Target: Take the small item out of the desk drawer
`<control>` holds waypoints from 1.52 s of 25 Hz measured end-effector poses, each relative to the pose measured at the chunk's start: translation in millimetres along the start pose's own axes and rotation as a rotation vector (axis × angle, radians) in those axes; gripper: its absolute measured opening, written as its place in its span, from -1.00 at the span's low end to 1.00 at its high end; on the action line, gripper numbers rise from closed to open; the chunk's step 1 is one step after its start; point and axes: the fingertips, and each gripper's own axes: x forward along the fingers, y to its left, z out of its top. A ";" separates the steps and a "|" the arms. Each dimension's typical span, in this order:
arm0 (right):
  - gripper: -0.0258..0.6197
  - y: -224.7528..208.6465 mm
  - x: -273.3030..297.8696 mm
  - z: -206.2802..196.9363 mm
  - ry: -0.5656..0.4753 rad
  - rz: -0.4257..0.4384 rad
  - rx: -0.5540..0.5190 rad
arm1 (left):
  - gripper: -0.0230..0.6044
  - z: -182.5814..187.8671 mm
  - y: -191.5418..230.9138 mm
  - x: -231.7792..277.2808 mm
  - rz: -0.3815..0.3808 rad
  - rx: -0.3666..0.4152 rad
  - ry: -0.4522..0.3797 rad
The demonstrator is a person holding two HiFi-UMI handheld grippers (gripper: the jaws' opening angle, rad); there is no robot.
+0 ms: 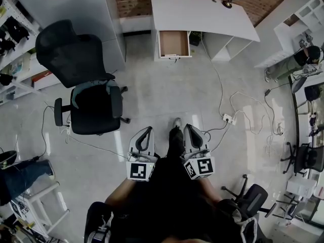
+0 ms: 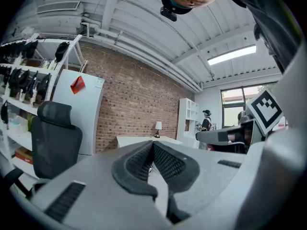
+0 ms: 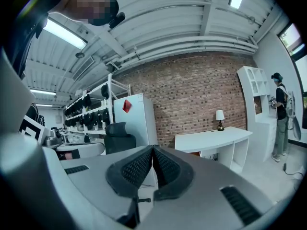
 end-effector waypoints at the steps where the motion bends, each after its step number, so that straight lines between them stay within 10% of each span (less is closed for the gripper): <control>1: -0.84 -5.7 8.2 -0.1 -0.001 0.000 0.004 | -0.90 -0.1 1.2 8.9 0.000 -0.002 0.007; 24: -0.84 -242.5 280.8 60.2 -0.001 0.158 0.023 | -0.90 66.6 38.1 329.8 0.154 0.034 0.000; 38: -0.84 -288.6 427.7 35.4 0.111 0.134 -0.005 | -0.90 66.1 122.1 473.1 0.087 -0.008 0.043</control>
